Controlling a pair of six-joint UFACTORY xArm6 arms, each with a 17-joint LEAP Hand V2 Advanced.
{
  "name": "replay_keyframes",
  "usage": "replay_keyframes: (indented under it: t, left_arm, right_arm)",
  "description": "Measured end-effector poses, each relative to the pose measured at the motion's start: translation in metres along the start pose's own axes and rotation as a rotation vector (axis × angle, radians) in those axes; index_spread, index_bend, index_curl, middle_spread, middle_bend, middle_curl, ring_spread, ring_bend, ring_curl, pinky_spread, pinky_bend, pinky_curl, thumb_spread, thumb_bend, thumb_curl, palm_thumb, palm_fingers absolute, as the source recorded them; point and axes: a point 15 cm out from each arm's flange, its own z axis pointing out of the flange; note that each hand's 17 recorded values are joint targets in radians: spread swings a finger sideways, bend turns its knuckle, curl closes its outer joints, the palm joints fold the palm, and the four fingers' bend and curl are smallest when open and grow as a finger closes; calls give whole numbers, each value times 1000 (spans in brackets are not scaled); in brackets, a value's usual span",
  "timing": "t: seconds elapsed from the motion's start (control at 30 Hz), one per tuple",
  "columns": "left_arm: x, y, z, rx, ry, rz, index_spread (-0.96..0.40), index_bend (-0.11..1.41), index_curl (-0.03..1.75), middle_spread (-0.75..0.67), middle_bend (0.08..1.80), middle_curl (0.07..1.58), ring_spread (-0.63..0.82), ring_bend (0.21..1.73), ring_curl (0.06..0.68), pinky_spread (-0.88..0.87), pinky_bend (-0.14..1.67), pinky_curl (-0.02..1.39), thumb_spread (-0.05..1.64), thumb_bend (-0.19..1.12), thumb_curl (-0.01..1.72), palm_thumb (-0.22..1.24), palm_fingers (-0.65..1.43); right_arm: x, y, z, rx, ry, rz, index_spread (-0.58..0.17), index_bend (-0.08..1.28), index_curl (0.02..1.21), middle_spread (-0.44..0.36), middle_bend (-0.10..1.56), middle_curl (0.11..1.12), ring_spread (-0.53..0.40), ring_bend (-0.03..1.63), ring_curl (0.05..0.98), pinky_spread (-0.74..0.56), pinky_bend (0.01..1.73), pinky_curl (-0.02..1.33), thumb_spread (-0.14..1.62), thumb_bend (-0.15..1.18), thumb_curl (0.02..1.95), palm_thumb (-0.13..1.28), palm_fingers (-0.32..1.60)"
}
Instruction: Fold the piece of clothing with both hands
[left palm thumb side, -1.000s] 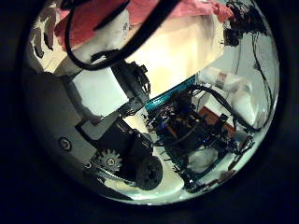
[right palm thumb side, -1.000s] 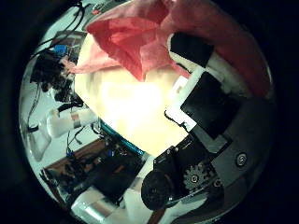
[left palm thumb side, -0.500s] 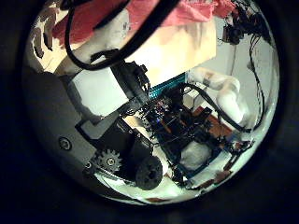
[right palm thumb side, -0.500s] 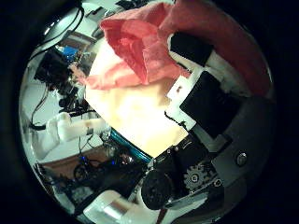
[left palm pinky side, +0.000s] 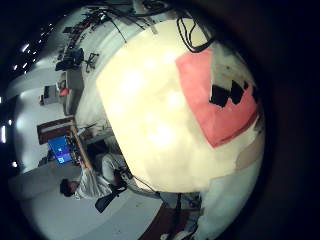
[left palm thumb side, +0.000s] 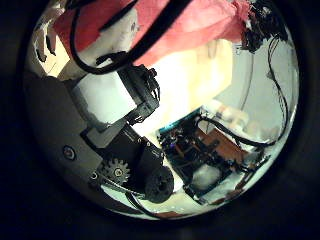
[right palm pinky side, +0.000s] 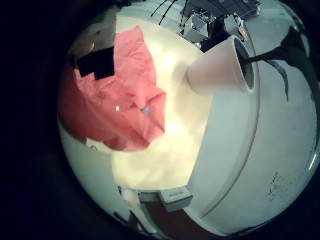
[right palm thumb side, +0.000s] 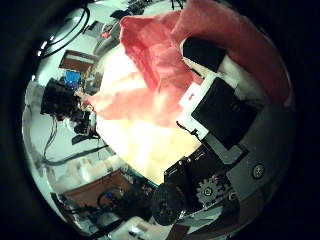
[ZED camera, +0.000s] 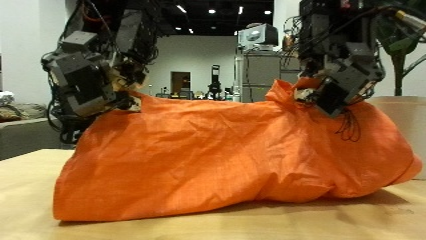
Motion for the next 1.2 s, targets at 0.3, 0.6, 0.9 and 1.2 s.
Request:
replay_keyframes:
  t: [0.3, 0.6, 0.9, 1.2]
  left_arm:
    - [-19, -66, 46, -34, 8, -69, -717, 288, 931, -515, 1027, 611, -586, 863, 465, -771, 797, 537, 1184, -14, 257, 594, 1109]
    - [-34, -109, 67, 24, 42, -149, -715, 255, 946, -521, 1024, 615, -582, 861, 474, -770, 778, 551, 1188, -14, 255, 594, 1095]
    - [-57, -106, 62, 56, 54, -215, -670, 131, 939, -515, 945, 622, -569, 869, 501, -762, 817, 597, 1222, -8, 253, 603, 879]
    - [-111, -62, 40, 114, 58, -330, -319, 101, 752, -318, 535, 525, -411, 920, 509, -679, 984, 675, 1252, -16, 248, 592, 259]
  right_arm:
    - [-11, -66, 63, -14, -3, 31, -286, 974, 895, -139, 1278, 709, -212, 1340, 646, -266, 1225, 798, 1178, -30, 594, 927, 1122]
    - [-11, -112, 86, 126, 13, 36, -373, 462, 755, -216, 936, 598, -276, 1335, 603, -467, 1174, 728, 1335, -13, 431, 802, 611]
    - [9, -124, 14, 274, 41, 53, -454, 482, 636, -118, 684, 493, -186, 968, 445, -87, 798, 573, 1386, -13, 337, 761, 114]
    - [21, -58, -48, 286, 53, 74, -455, 473, 562, -94, 631, 450, -118, 849, 374, 241, 665, 471, 1391, -12, 292, 730, 212]
